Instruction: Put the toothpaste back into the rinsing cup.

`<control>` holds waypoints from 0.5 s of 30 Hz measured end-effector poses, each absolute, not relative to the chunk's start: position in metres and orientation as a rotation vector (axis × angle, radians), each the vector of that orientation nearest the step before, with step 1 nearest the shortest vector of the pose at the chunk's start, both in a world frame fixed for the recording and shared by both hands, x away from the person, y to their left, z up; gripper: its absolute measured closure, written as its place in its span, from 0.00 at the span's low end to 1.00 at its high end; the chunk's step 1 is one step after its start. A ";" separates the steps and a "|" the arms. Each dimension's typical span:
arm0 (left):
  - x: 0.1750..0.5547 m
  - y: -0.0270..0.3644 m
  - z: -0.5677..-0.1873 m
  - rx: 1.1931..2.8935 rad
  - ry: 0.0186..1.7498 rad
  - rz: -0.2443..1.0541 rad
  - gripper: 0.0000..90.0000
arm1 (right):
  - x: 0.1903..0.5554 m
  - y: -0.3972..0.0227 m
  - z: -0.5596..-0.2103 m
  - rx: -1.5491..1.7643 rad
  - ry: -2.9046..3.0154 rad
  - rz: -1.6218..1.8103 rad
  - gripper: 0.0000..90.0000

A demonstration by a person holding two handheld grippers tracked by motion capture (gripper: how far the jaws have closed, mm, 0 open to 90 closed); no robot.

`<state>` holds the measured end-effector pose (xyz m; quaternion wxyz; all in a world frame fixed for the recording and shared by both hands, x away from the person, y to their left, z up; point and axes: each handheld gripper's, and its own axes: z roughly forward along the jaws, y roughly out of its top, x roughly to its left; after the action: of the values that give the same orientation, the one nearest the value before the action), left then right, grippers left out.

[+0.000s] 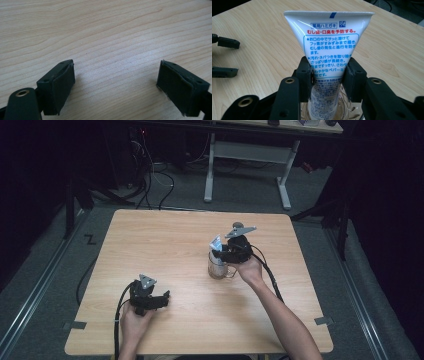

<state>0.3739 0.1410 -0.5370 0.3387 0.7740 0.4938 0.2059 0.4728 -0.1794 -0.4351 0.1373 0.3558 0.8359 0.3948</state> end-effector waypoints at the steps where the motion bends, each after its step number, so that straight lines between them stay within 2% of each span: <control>1: 0.374 0.141 -0.537 2.016 1.286 0.537 0.16 | 0.473 -0.180 -0.436 1.023 2.419 1.139 0.70; 15: 0.374 0.141 -0.537 2.015 1.286 0.537 0.16 | 0.472 -0.181 -0.441 1.032 2.421 1.137 0.69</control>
<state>0.3738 0.1410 -0.5370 0.3389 0.7738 0.4938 0.2061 0.4716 -0.1810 -0.4411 0.1369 0.3565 0.8365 0.3930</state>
